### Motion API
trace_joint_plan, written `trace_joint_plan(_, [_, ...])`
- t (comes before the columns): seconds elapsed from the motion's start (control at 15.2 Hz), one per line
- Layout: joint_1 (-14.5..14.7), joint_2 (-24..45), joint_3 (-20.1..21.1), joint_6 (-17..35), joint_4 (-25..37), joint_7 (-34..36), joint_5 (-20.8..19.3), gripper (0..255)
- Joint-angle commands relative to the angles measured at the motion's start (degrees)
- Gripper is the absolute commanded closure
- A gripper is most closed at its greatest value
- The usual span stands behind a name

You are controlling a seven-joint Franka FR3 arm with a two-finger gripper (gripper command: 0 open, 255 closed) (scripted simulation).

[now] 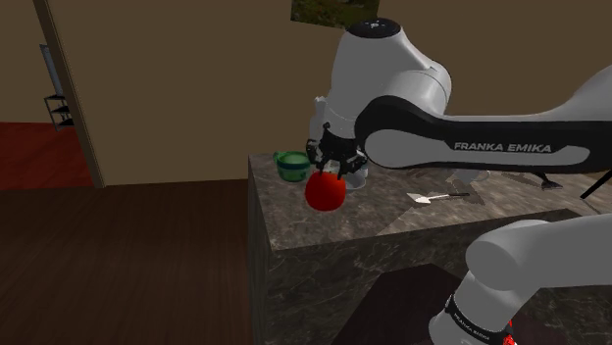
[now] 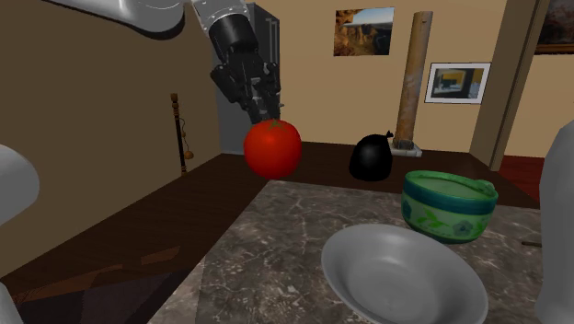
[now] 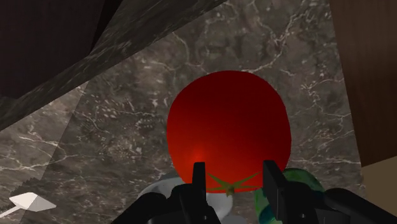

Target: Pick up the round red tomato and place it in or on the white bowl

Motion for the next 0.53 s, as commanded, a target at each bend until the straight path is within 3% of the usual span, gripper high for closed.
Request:
trace_joint_plan(0.0, [-0.21, 0.13, -0.41, -1.17, 1.34, -0.35, -0.26, 255])
trace_joint_plan(0.46, [-0.78, 0.52, -1.81, -5.23, 5.86, -1.53, -1.04, 255])
